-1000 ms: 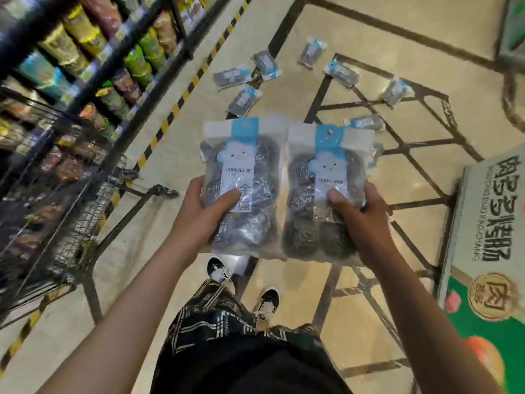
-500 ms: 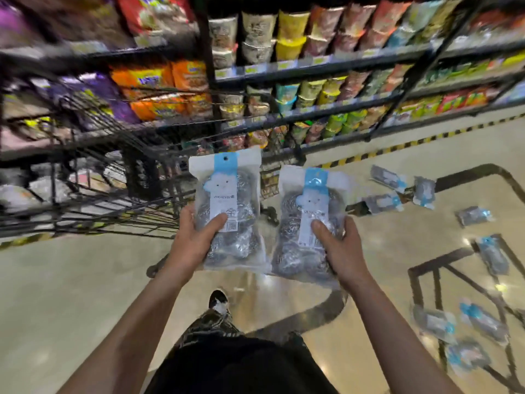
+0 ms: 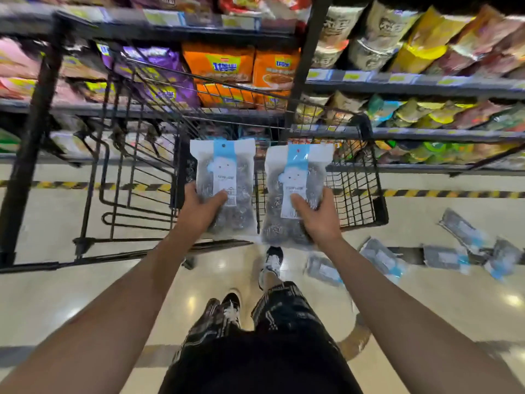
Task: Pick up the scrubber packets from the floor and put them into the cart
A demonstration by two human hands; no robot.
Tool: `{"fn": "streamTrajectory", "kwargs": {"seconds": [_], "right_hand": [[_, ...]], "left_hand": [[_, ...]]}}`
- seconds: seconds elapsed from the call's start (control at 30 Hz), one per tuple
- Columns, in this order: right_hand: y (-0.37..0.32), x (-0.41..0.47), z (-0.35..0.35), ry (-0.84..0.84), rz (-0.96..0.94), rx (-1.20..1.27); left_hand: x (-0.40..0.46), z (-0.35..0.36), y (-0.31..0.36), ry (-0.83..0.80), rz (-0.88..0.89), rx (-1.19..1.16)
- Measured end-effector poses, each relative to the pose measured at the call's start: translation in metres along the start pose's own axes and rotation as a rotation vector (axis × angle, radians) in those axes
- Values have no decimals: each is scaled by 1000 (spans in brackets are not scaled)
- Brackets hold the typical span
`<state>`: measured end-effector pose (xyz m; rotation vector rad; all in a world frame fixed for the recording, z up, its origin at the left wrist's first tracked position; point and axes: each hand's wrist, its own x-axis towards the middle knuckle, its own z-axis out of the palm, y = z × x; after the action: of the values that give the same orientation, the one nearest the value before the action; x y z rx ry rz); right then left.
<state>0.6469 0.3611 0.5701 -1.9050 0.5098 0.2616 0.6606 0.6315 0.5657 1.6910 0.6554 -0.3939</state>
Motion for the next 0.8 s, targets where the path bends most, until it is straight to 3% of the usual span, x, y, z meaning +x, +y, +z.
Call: {"fn": "streamTrajectory", "kwargs": {"seconds": [0.23,0.57,0.7,0.8], "right_hand": [[21,126,36,-154,92,-114],[141,241,146,-286,271,-276],[174,261,161,-237,269,-333],[190,261,153,-224,228,-403]], "left_hand": [[116,38,-20,53,-119,50],[256,84,-145,87,-242,185],[276,88,-176,76,-335,174],[266,92,-176,63,-351,354]]}}
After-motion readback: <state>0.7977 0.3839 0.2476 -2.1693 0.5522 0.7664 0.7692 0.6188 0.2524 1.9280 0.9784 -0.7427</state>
